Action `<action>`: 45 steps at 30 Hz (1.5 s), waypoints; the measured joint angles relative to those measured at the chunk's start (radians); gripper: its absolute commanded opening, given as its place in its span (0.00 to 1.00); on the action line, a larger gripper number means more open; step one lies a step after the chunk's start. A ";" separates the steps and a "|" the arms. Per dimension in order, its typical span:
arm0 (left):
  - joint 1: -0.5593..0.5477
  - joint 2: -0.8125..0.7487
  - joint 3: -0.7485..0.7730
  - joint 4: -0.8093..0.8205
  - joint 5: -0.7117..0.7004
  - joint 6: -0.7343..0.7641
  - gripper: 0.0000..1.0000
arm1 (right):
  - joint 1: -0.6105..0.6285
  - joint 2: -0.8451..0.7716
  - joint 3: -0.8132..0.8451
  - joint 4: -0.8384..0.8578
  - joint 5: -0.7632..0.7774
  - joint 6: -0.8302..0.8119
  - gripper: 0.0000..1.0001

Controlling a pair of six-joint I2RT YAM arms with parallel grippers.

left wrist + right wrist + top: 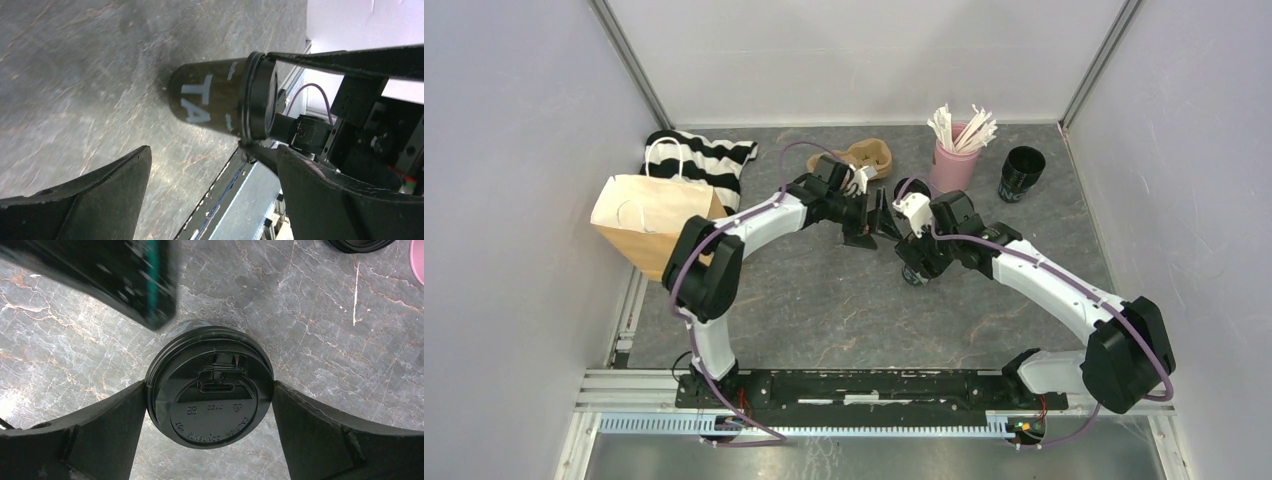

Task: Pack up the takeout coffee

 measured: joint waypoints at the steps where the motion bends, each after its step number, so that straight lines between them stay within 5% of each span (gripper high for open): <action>1: -0.009 0.023 0.017 0.007 0.008 0.000 1.00 | 0.005 0.000 0.000 0.002 0.000 -0.001 0.98; 21: -0.123 0.181 0.133 -0.058 -0.062 0.124 0.89 | 0.042 0.006 0.024 -0.029 0.085 0.027 0.98; 29: -0.122 0.175 0.136 -0.073 -0.068 0.132 0.99 | 0.042 0.000 0.060 -0.050 0.098 0.077 0.98; 45: -0.085 0.078 0.189 -0.145 -0.101 0.131 1.00 | 0.040 0.001 0.060 -0.058 0.113 0.154 0.98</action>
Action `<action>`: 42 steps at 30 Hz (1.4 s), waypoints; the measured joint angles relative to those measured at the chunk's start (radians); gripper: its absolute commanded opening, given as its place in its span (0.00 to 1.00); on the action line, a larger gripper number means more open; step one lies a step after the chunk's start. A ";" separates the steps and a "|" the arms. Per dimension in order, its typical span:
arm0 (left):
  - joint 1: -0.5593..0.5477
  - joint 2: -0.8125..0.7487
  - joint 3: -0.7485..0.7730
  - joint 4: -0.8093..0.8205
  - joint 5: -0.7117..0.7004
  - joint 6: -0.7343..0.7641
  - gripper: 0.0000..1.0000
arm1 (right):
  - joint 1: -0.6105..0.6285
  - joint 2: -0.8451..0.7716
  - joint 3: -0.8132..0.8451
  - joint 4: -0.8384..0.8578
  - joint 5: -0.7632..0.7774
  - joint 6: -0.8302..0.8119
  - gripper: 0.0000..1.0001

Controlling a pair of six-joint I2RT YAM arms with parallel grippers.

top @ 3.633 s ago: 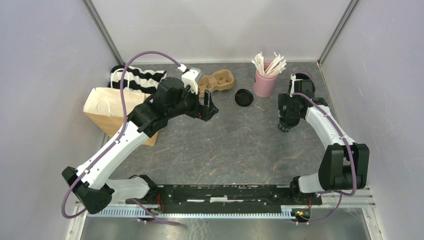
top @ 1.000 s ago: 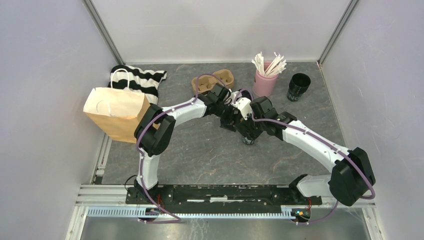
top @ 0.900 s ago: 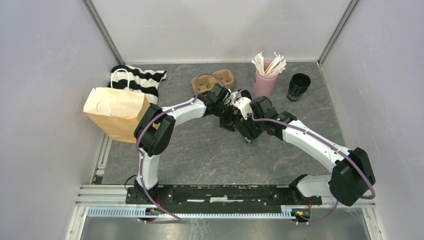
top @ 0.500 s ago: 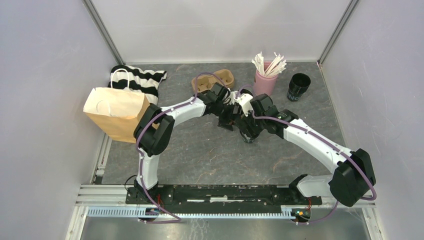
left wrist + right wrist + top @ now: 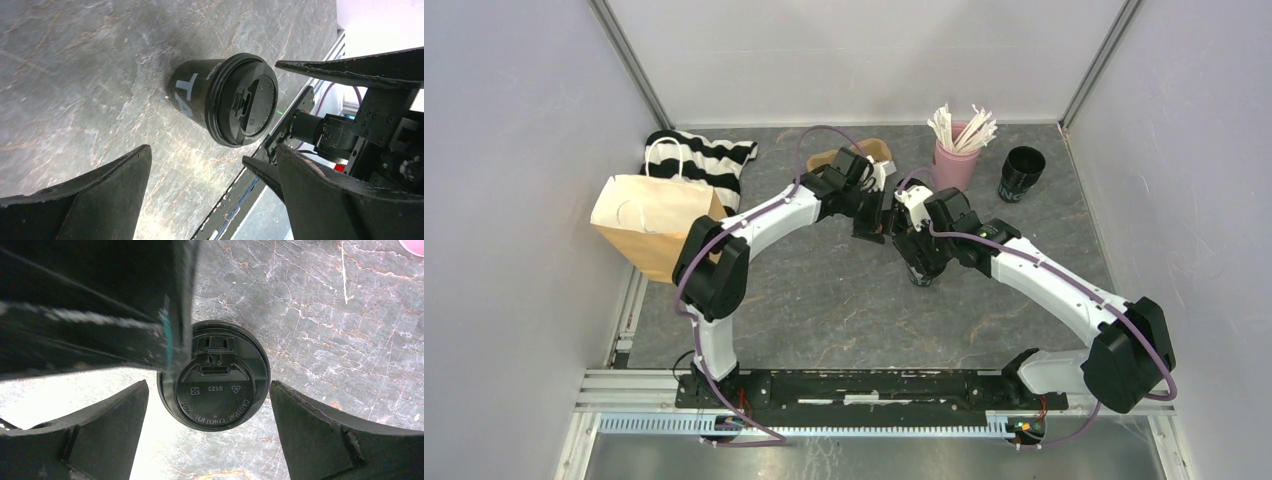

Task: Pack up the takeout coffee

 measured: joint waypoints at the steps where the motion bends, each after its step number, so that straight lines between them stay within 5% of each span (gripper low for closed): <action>1: 0.005 -0.012 0.000 -0.014 -0.011 0.000 1.00 | -0.001 0.001 0.000 0.000 0.000 0.004 0.97; 15: 0.098 -0.276 -0.119 -0.107 -0.127 0.001 1.00 | -0.027 0.035 0.000 0.011 -0.021 0.012 0.89; 29: 0.094 -0.293 -0.127 -0.163 -0.169 0.001 1.00 | -0.078 0.034 -0.004 0.016 0.025 0.043 0.85; 42: 0.094 -0.334 -0.087 -0.214 -0.171 0.001 1.00 | -0.536 -0.084 -0.142 0.109 0.105 0.113 0.88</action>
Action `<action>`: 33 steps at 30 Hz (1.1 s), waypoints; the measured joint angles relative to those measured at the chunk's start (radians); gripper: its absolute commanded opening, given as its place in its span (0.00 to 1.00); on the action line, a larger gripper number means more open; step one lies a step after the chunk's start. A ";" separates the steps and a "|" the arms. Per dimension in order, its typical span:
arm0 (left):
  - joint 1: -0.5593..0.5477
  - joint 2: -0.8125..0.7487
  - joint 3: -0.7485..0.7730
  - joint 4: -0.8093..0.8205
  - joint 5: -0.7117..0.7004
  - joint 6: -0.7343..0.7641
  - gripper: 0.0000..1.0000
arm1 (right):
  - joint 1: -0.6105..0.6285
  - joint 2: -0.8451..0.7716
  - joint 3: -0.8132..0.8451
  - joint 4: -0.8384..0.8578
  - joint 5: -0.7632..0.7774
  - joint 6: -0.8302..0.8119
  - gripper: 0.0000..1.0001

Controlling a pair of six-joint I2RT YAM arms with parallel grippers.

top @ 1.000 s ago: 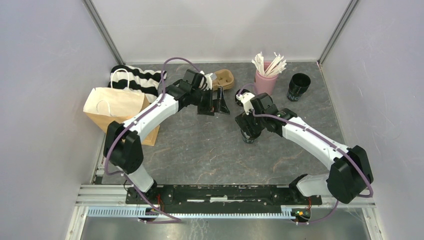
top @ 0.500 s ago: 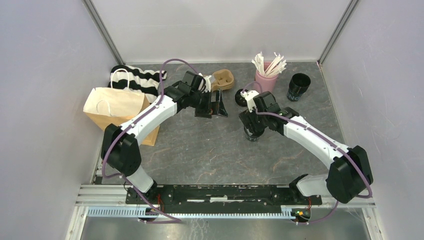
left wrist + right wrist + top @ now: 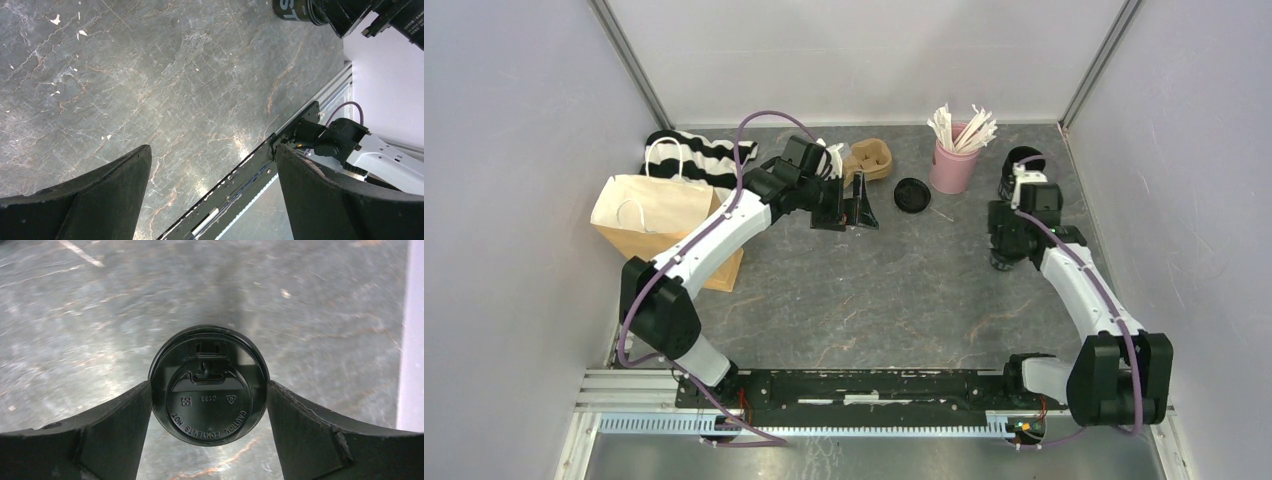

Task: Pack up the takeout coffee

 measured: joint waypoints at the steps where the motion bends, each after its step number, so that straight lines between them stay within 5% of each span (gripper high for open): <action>1: 0.000 -0.003 0.005 -0.001 0.000 0.000 1.00 | -0.039 -0.009 -0.007 0.003 0.004 0.001 0.89; 11: 0.000 -0.005 0.032 -0.029 0.008 0.001 1.00 | -0.124 -0.029 -0.022 0.002 0.018 0.005 0.98; 33: 0.000 0.009 0.089 -0.052 0.040 0.002 1.00 | -0.165 -0.031 0.002 -0.101 0.001 0.007 0.94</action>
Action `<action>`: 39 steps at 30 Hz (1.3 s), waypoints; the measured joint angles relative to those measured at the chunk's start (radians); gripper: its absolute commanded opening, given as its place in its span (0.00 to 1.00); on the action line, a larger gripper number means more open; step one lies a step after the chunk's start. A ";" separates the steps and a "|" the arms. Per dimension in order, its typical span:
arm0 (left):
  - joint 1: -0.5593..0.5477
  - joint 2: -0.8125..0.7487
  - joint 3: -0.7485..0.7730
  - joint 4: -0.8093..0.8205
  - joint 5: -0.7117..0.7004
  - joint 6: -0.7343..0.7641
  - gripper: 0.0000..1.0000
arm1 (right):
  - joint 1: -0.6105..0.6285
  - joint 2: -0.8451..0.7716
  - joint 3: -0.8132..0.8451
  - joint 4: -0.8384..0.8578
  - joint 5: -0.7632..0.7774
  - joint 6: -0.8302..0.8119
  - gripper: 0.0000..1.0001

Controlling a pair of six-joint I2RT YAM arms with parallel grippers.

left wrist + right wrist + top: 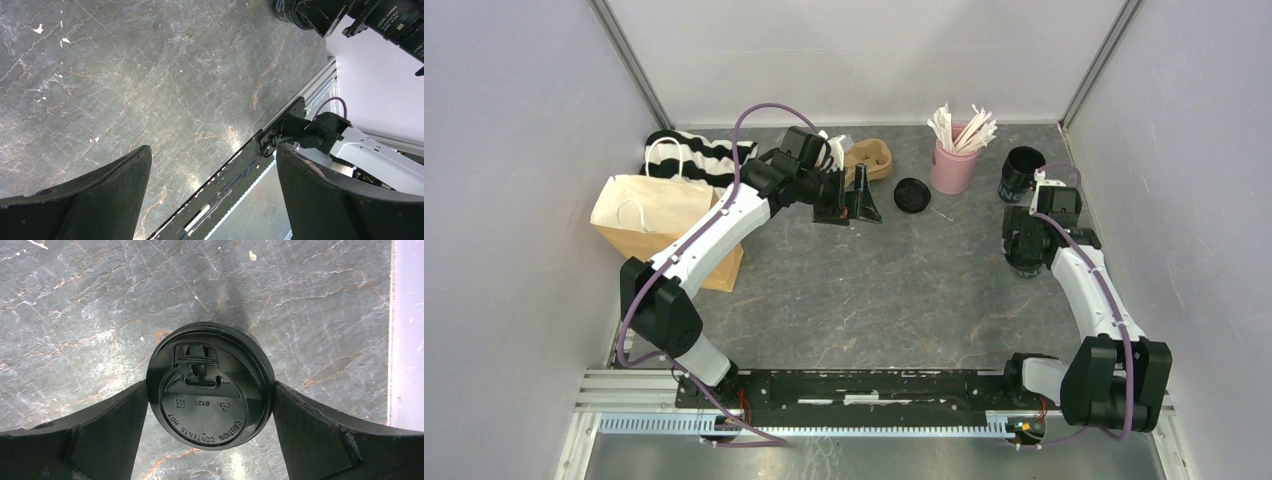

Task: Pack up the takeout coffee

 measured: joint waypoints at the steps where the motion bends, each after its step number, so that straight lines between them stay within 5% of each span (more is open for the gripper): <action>1: 0.000 0.000 0.000 0.000 0.003 0.000 1.00 | -0.009 0.000 0.000 0.000 -0.013 0.003 0.94; 17: 0.000 0.000 0.001 0.000 0.012 0.000 1.00 | -0.142 0.019 -0.002 0.050 -0.378 0.118 0.98; 39: 0.000 0.000 0.001 0.000 0.020 0.000 1.00 | -0.145 0.021 0.012 0.008 -0.366 0.108 0.98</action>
